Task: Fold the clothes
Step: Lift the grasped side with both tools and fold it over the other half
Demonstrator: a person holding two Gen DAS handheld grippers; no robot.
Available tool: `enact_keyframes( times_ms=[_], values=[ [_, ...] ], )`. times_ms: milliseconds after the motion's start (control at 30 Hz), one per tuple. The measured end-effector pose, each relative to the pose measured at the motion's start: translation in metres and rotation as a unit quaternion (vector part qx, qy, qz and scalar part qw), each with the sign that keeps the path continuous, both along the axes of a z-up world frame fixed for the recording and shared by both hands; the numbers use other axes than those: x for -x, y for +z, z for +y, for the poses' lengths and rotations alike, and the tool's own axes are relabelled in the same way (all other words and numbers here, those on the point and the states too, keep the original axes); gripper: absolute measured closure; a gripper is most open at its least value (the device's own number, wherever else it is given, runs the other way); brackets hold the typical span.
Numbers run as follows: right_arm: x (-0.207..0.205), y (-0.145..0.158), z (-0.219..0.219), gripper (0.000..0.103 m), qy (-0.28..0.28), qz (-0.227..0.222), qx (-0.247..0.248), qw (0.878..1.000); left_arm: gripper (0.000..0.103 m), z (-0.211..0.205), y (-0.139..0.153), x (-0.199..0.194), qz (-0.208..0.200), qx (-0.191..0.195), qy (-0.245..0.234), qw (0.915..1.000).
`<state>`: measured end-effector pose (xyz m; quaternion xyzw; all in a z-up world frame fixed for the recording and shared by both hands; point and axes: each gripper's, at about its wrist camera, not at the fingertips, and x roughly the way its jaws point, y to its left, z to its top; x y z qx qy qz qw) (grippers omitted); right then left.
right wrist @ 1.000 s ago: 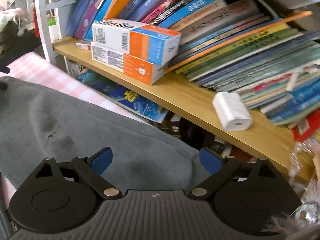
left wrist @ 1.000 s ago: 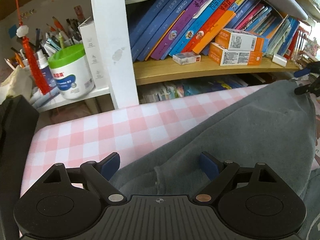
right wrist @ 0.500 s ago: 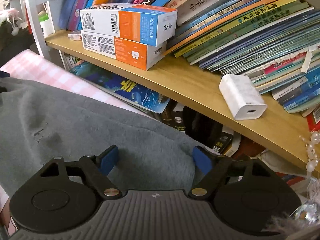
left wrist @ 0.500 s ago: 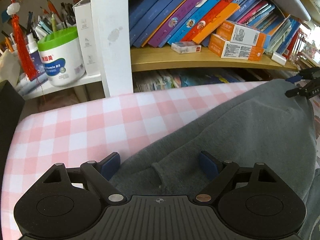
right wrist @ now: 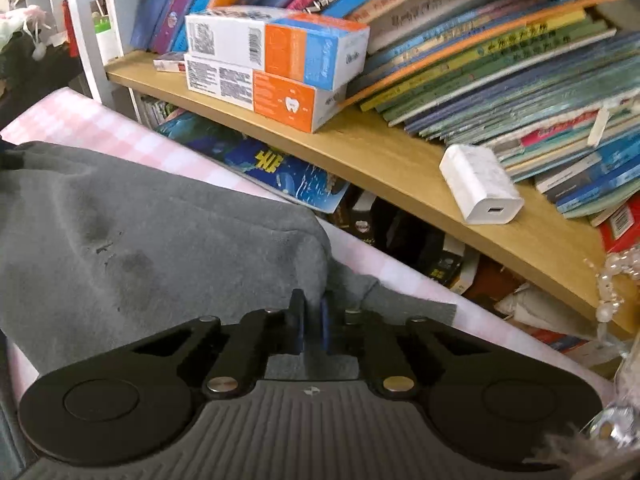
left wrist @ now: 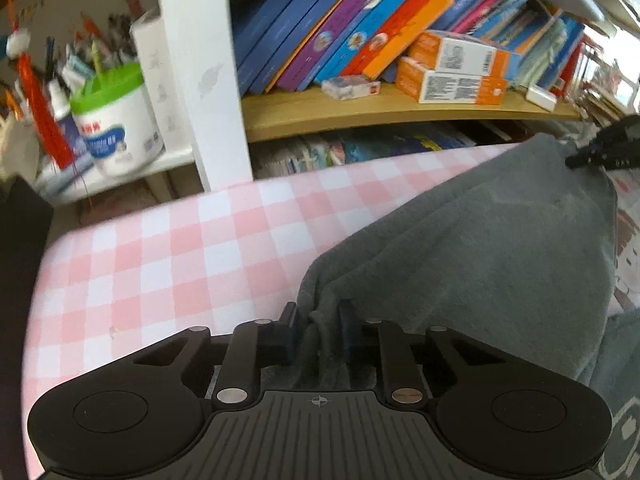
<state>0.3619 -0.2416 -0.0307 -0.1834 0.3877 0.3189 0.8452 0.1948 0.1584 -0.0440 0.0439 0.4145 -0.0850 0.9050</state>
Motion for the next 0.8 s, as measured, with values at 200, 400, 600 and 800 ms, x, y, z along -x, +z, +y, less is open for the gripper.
enact_keyframes(
  times_ms=[200,400,600,800],
  values=[
    [0.033,0.03,-0.012,0.096,-0.014,-0.048,-0.023,0.998,0.085,-0.006,0.03,0.03,-0.056,0.008,-0.001,0.9984],
    [0.086,0.052,-0.027,0.096,-0.029,-0.098,-0.032,0.994,0.085,-0.02,0.057,0.068,-0.099,0.008,-0.013,0.9949],
    [0.154,0.057,-0.044,0.096,-0.055,-0.138,-0.034,0.988,0.085,-0.034,0.071,0.113,-0.128,0.009,-0.015,0.9916],
    [0.231,0.05,-0.062,0.096,-0.084,-0.151,-0.034,0.984,0.085,-0.042,0.075,0.164,-0.137,0.034,-0.008,0.9899]
  ],
)
